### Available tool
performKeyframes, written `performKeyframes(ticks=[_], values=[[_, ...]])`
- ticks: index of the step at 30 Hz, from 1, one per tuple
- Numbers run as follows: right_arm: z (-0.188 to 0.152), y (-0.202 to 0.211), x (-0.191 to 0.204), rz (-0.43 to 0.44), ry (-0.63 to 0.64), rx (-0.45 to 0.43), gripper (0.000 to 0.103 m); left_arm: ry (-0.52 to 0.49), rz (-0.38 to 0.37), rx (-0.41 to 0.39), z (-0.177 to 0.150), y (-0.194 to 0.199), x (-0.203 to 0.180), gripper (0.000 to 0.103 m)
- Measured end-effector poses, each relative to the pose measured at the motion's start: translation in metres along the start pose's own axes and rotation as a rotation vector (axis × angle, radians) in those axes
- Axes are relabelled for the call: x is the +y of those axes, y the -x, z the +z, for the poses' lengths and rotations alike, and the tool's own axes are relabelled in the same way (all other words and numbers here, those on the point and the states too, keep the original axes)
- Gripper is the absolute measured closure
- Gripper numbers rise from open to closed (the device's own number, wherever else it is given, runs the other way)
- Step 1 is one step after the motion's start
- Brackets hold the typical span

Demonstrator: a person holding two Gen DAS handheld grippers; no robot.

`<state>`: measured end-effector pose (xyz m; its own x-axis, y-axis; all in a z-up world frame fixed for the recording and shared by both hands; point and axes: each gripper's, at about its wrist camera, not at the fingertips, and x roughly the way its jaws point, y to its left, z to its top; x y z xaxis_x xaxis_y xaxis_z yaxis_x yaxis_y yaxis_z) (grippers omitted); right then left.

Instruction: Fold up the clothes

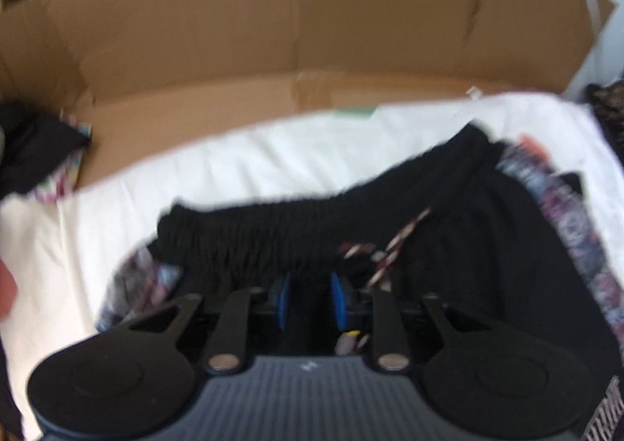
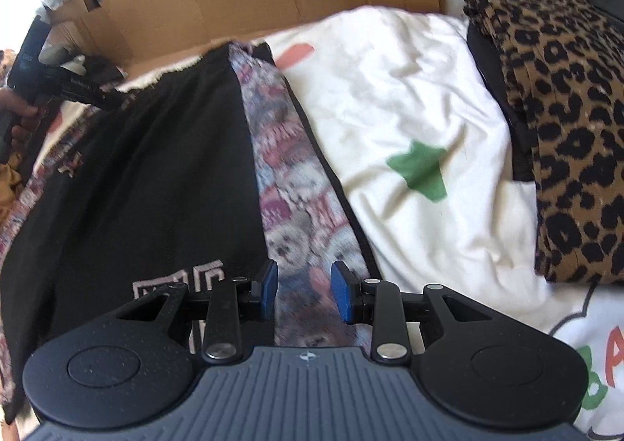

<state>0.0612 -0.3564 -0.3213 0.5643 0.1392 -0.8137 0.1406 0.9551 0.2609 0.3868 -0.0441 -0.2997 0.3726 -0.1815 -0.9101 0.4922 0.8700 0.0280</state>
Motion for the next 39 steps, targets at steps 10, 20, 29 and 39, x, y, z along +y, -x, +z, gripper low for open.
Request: performKeyframes(ticks=[10, 20, 29, 39], values=[[-0.007, 0.0, -0.004, -0.027, 0.038, 0.008, 0.069, 0.074, 0.063, -0.053, -0.008, -0.018, 0.014, 0.079], [-0.003, 0.0, -0.007, -0.04, 0.003, 0.001, 0.068, 0.05, -0.004, -0.085, -0.014, 0.028, 0.037, 0.063], [-0.007, 0.005, -0.005, -0.038, -0.012, 0.003, 0.068, 0.116, 0.06, -0.107, -0.03, 0.037, 0.088, 0.076], [-0.011, 0.006, -0.004, -0.047, 0.0, 0.007, 0.067, 0.265, 0.151, -0.082, -0.033, -0.007, 0.109, 0.087]])
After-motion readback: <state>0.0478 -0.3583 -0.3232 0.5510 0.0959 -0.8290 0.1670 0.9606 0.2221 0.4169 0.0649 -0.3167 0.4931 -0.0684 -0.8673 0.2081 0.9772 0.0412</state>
